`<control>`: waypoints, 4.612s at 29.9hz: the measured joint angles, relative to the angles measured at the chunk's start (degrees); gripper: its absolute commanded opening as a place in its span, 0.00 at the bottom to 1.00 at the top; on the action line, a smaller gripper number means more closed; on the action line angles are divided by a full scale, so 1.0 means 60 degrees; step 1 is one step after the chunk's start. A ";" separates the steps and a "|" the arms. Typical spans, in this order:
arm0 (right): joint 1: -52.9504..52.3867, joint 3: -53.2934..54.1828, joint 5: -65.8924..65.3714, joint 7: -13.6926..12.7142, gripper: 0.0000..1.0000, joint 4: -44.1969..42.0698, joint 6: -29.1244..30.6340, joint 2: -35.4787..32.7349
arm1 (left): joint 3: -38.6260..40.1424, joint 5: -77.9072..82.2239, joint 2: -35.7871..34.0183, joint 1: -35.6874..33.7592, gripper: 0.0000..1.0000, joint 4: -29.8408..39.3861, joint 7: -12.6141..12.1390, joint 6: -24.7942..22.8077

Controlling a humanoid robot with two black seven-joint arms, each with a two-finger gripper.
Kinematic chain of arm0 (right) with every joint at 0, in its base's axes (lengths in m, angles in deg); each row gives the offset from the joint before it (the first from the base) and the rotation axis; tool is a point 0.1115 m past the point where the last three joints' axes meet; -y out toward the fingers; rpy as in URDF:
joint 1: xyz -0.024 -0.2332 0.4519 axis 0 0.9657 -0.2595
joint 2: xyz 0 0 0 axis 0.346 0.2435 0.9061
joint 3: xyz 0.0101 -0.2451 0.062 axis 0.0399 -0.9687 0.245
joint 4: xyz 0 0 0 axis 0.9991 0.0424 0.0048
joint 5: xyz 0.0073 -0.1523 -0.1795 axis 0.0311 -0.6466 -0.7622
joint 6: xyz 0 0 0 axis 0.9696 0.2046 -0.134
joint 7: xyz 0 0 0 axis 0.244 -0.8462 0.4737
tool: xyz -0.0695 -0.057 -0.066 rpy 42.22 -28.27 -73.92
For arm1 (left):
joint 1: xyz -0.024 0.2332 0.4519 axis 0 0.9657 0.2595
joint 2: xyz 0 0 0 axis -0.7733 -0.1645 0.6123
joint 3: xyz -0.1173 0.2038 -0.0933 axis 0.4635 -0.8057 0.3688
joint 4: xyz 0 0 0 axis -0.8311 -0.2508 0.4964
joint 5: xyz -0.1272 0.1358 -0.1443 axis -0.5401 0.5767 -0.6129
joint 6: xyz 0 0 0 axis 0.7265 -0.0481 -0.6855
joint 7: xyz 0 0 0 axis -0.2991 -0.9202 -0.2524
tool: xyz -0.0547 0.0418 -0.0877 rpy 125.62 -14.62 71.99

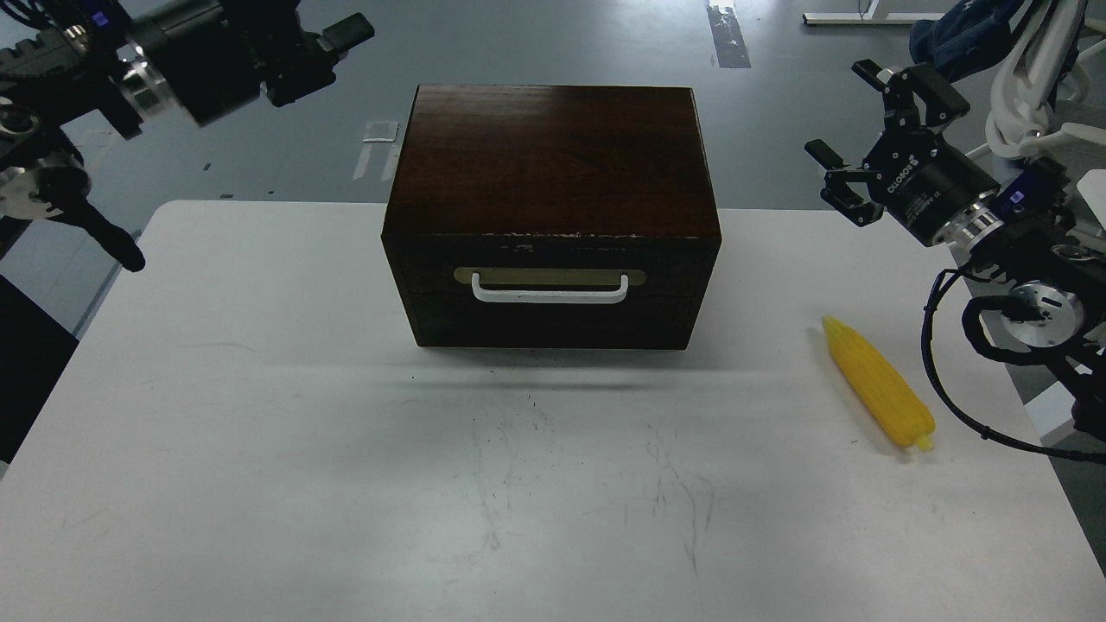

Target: Put corn in drawer with both arms

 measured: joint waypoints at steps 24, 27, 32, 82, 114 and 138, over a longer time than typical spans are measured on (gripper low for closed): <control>0.0036 0.0157 0.0011 0.0020 1.00 -0.0023 0.0000 -0.0391 | -0.5581 0.9688 0.3529 -0.3198 0.99 0.0405 0.0841 0.0003; 0.0038 0.0172 0.0026 0.0031 1.00 -0.0021 0.0000 -0.0452 | -0.5841 0.9916 0.3655 -0.3200 0.99 0.0217 0.0847 0.0003; 0.0076 0.0173 0.0028 0.0032 1.00 -0.0023 0.0000 -0.0519 | -0.6038 1.0015 0.3817 -0.3179 0.99 -0.0140 0.0847 0.0003; 0.0195 0.0203 0.0057 0.0092 1.00 -0.0011 0.0000 -0.0529 | -0.6419 1.0447 0.3899 -0.2967 0.99 0.1396 0.0855 0.0002; -0.0531 -0.0172 -0.3185 0.0078 1.00 0.1588 0.0002 -0.2603 | -0.3422 -0.0618 -0.0095 -0.2563 0.99 0.1478 0.0840 0.0004; -0.4473 -0.6683 -1.3618 0.0111 1.00 0.2571 -0.0002 -0.2102 | -0.2684 -0.5449 -0.0313 -0.0138 0.99 -0.1191 0.0845 0.0003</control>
